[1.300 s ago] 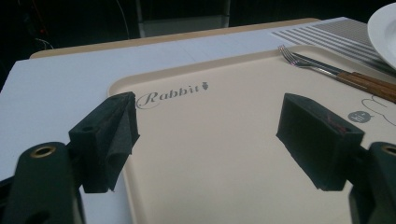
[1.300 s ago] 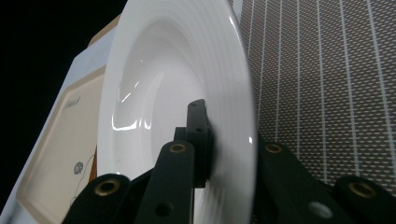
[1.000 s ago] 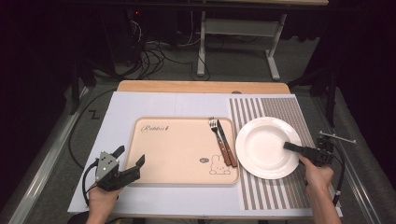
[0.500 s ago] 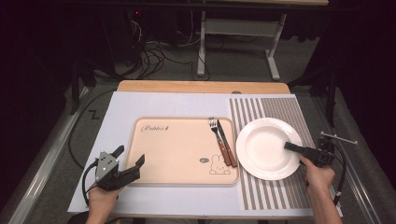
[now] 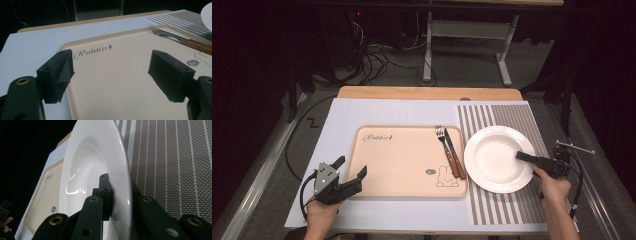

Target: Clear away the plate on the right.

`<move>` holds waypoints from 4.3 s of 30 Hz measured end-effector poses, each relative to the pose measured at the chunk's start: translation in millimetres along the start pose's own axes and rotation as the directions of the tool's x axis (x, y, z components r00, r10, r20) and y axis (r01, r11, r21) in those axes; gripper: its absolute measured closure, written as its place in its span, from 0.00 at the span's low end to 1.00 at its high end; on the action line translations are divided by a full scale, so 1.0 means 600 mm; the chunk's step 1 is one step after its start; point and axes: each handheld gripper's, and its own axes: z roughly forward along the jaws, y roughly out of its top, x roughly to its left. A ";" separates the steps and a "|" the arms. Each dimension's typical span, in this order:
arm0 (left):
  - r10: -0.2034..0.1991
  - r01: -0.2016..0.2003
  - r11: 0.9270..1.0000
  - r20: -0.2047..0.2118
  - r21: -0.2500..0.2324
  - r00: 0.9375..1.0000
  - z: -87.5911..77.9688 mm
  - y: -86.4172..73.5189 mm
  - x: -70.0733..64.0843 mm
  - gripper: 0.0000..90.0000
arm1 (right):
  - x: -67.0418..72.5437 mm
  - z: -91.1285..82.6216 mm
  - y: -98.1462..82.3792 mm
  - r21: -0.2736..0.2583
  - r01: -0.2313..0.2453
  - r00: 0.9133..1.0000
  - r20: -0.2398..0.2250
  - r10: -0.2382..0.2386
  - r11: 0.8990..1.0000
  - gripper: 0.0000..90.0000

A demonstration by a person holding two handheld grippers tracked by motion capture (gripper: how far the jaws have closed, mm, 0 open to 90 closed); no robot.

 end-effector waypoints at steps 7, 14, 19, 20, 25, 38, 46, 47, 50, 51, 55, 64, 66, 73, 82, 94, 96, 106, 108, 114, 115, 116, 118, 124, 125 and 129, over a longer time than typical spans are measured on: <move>-0.002 0.002 1.000 0.000 0.000 1.000 0.000 0.000 0.000 0.23 | 0.014 0.002 0.002 0.009 0.014 0.999 -0.029 -0.013 1.000 0.92; -0.004 0.004 1.000 -0.004 -0.001 1.000 0.000 0.000 0.001 0.23 | 0.032 0.014 -0.002 0.028 0.019 0.997 -0.073 -0.017 0.999 0.92; -0.005 0.005 1.000 -0.009 -0.006 1.000 -0.001 0.000 0.001 0.23 | 0.042 0.026 -0.007 0.055 0.024 0.995 -0.094 -0.019 0.998 0.92; -0.004 0.004 1.000 -0.010 -0.006 1.000 -0.001 0.000 0.001 0.23 | 0.044 0.029 -0.007 0.059 0.023 0.995 -0.098 -0.018 0.998 0.92; 0.003 -0.003 1.000 -0.011 -0.003 1.000 -0.001 0.000 0.001 0.23 | 0.052 0.038 -0.008 0.071 0.019 0.993 -0.116 -0.010 0.997 0.92; 0.002 -0.002 1.000 -0.015 -0.012 1.000 -0.002 0.001 0.002 0.23 | 0.088 0.090 -0.002 0.133 0.045 0.984 -0.174 -0.021 0.990 0.92; 0.002 -0.002 1.000 -0.008 -0.014 1.000 -0.002 0.001 0.001 0.23 | 0.115 0.127 -0.002 0.172 0.073 0.983 -0.178 -0.041 0.982 0.92; 0.005 -0.005 1.000 -0.007 -0.012 1.000 -0.003 0.001 0.001 0.23 | 0.119 0.132 -0.002 0.174 0.074 0.983 -0.178 -0.043 0.982 0.92; 0.004 -0.004 1.000 -0.009 -0.016 1.000 -0.003 0.002 0.002 0.23 | 0.130 0.148 -0.001 0.186 0.079 0.984 -0.175 -0.046 0.979 0.92; -0.001 0.001 1.000 -0.011 -0.021 1.000 -0.003 0.002 0.003 0.23 | 0.133 0.153 -0.001 0.186 0.080 0.983 -0.178 -0.046 0.979 0.92; 0.001 -0.001 1.000 -0.018 -0.019 1.000 -0.004 0.003 0.006 0.23 | 0.149 0.173 -0.001 0.202 0.081 0.982 -0.186 -0.044 0.976 0.92; -0.007 0.006 1.000 -0.026 -0.030 1.000 -0.008 0.003 0.013 0.24 | 0.177 0.208 -0.004 0.220 0.093 0.983 -0.174 -0.054 0.971 0.92; -0.008 0.007 1.000 -0.026 -0.029 1.000 -0.008 0.003 0.014 0.24 | 0.183 0.215 -0.005 0.227 0.100 0.984 -0.170 -0.061 0.969 0.92; -0.006 0.005 1.000 -0.026 -0.028 1.000 -0.007 0.003 0.013 0.24 | 0.201 0.242 -0.008 0.245 0.106 0.984 -0.167 -0.066 0.964 0.91; -0.008 0.007 1.000 -0.025 -0.028 1.000 -0.008 0.003 0.014 0.24 | 0.225 0.274 -0.014 0.272 0.130 0.985 -0.145 -0.093 0.953 0.91; -0.007 0.006 1.000 -0.023 -0.030 1.000 -0.008 0.003 0.013 0.24 | 0.249 0.315 -0.024 0.295 0.130 0.986 -0.143 -0.090 0.947 0.91; -0.005 0.004 1.000 -0.023 -0.028 1.000 -0.008 0.003 0.012 0.24 | 0.253 0.322 -0.026 0.300 0.120 0.986 -0.143 -0.080 0.946 0.91; -0.003 0.003 1.000 -0.023 -0.028 1.000 -0.008 0.003 0.012 0.24 | 0.276 0.347 -0.033 0.323 0.143 0.986 -0.123 -0.108 0.935 0.92; -0.004 0.003 1.000 -0.023 -0.027 1.000 -0.007 0.003 0.012 0.24 | 0.279 0.352 -0.036 0.330 0.157 0.985 -0.118 -0.125 0.931 0.93; -0.016 0.015 0.999 -0.027 -0.035 1.000 -0.010 0.002 0.014 0.24 | 0.287 0.370 -0.047 0.349 0.156 0.984 -0.137 -0.114 0.924 0.93; -0.018 0.017 0.999 -0.028 -0.036 0.999 -0.010 0.002 0.014 0.24 | 0.288 0.371 -0.047 0.347 0.159 0.984 -0.138 -0.117 0.924 0.93; -0.018 0.017 0.999 -0.029 -0.037 0.999 -0.011 0.002 0.015 0.24 | 0.287 0.371 -0.047 0.347 0.165 0.982 -0.141 -0.123 0.923 0.93; -0.018 0.017 0.999 -0.030 -0.037 0.999 -0.011 0.002 0.015 0.24 | 0.286 0.370 -0.047 0.356 0.169 0.982 -0.143 -0.125 0.919 0.91; -0.016 0.015 0.999 -0.028 -0.035 0.999 -0.011 0.002 0.014 0.24 | 0.283 0.365 -0.043 0.360 0.188 0.980 -0.129 -0.150 0.914 0.89; -0.017 0.016 0.999 -0.029 -0.035 0.999 -0.011 0.002 0.014 0.24 | 0.283 0.364 -0.043 0.363 0.188 0.980 -0.128 -0.151 0.913 0.88; -0.016 0.016 0.999 -0.029 -0.033 0.999 -0.011 0.002 0.014 0.24 | 0.281 0.363 -0.042 0.364 0.193 0.980 -0.124 -0.158 0.911 0.87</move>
